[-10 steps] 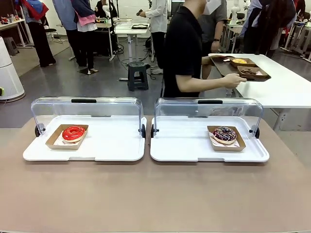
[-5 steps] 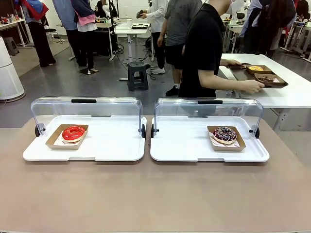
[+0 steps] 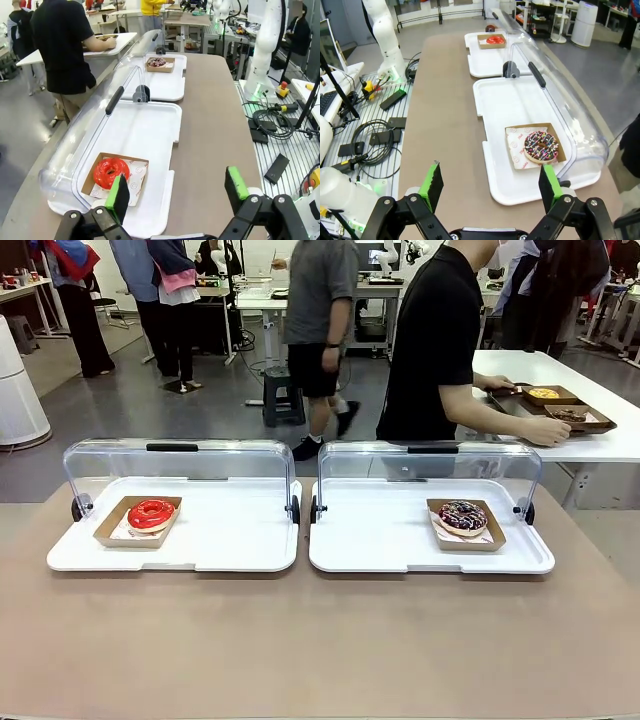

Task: Provide the desired donut to the person.
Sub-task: Place the picked Paper togo box onto the Handle tray extended by the person.

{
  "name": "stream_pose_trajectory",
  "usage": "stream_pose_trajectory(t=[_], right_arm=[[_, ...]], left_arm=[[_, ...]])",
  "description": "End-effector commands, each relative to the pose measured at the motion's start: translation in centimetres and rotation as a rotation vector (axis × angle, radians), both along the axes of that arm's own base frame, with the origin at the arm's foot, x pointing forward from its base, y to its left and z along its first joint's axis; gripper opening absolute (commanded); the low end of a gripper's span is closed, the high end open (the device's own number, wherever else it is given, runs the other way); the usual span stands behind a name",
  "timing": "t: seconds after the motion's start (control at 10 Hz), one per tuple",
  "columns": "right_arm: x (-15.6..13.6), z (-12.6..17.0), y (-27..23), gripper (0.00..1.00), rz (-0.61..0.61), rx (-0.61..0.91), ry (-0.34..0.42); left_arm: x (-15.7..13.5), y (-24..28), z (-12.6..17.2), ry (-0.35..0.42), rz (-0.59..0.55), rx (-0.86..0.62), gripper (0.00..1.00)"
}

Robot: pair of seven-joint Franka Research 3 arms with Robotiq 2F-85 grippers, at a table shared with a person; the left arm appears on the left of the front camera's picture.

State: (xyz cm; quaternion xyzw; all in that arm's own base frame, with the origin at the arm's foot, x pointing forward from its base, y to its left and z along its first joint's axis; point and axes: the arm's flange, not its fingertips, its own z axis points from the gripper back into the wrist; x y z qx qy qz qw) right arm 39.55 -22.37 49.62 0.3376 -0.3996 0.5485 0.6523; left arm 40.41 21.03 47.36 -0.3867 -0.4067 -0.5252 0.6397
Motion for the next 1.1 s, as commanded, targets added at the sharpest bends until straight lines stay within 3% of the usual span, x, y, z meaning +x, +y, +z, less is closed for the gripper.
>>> stream_pose_trajectory(t=[0.0, 1.0], right_arm=[[0.07, -0.02, -0.03, 1.0, 0.004, 0.009, -0.001], [0.07, -0.02, -0.03, 1.0, 0.004, 0.009, -0.001]], left_arm=[[-0.17, 0.09, -0.09, -0.006, 0.0, -0.004, 1.0], [-0.17, 0.09, -0.09, -0.006, 0.0, -0.004, 1.0]])
